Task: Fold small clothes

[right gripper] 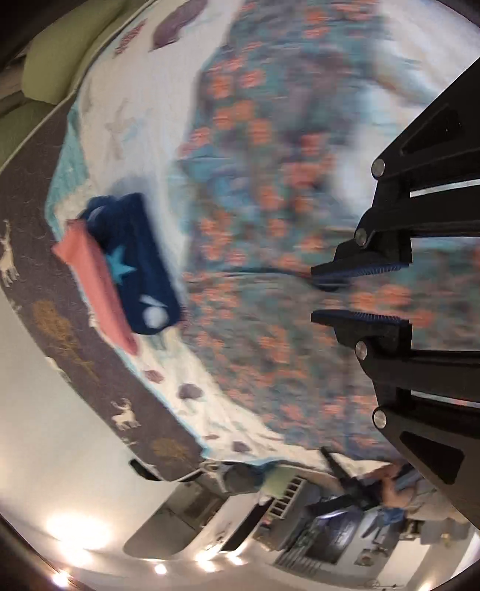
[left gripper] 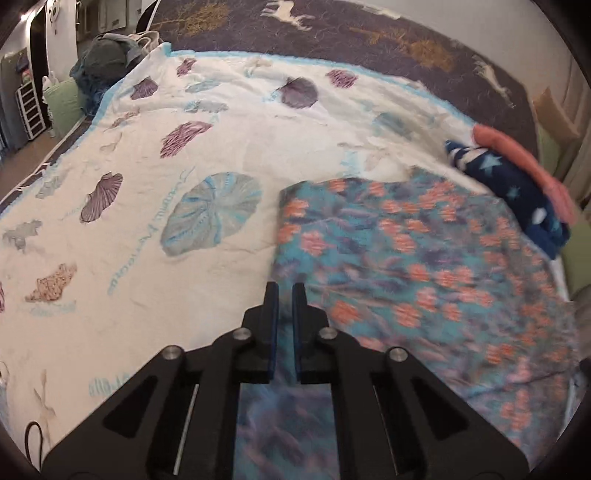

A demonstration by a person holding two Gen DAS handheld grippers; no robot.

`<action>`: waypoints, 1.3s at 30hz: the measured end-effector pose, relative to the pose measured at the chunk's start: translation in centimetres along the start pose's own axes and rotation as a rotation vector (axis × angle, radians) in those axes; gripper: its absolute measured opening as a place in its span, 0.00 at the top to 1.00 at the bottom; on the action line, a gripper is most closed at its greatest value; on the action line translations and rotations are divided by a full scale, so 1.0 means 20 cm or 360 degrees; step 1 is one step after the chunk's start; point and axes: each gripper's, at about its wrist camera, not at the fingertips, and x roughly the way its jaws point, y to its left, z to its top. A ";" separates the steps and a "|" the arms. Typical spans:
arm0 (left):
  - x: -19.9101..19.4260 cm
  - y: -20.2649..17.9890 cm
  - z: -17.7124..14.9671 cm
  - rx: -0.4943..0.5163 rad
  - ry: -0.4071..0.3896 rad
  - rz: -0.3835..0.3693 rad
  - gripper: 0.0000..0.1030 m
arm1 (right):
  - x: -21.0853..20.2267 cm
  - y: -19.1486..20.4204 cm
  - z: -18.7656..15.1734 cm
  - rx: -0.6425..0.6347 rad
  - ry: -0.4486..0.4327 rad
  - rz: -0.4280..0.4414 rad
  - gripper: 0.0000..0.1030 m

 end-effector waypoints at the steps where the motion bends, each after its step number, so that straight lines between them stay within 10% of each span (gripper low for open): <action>1: -0.04 -0.03 -0.01 0.0018 -0.0015 -0.0038 0.93 | -0.02 0.00 -0.03 0.0021 -0.0004 -0.0023 0.82; 5: -0.21 -0.23 -0.05 0.0166 -0.0056 -0.0233 0.72 | -0.19 -0.26 -0.17 0.0328 -0.0146 -0.0098 0.78; 10: -0.26 -0.48 -0.11 0.0299 -0.0009 -0.0420 0.70 | -0.47 -0.63 -0.31 0.0748 -0.0316 -0.0270 0.67; 15: -0.26 -0.67 -0.22 0.0405 0.0047 -0.0468 0.69 | -0.68 -0.94 -0.41 0.1087 -0.0523 -0.0360 0.46; 24: -0.24 -0.76 -0.29 0.0468 0.0098 -0.0445 0.67 | -0.60 -1.20 -0.36 0.1430 -0.0668 -0.0547 0.45; 25: -0.23 -0.76 -0.29 0.0468 0.0101 -0.0441 0.67 | -0.59 -1.21 -0.34 0.1415 -0.0680 -0.0591 0.53; 26: -0.23 -0.76 -0.28 0.0468 0.0102 -0.0437 0.67 | -0.57 -1.21 -0.29 0.1360 -0.0681 -0.0648 0.95; 34: -0.15 -0.72 -0.28 0.0365 0.0157 -0.0481 0.67 | -0.58 -0.62 0.02 0.0676 -0.0891 -0.0358 0.96; 39: -0.17 -0.64 -0.32 0.0284 0.0187 -0.0541 0.64 | -0.24 0.20 0.01 -0.0087 -0.0569 0.0178 0.94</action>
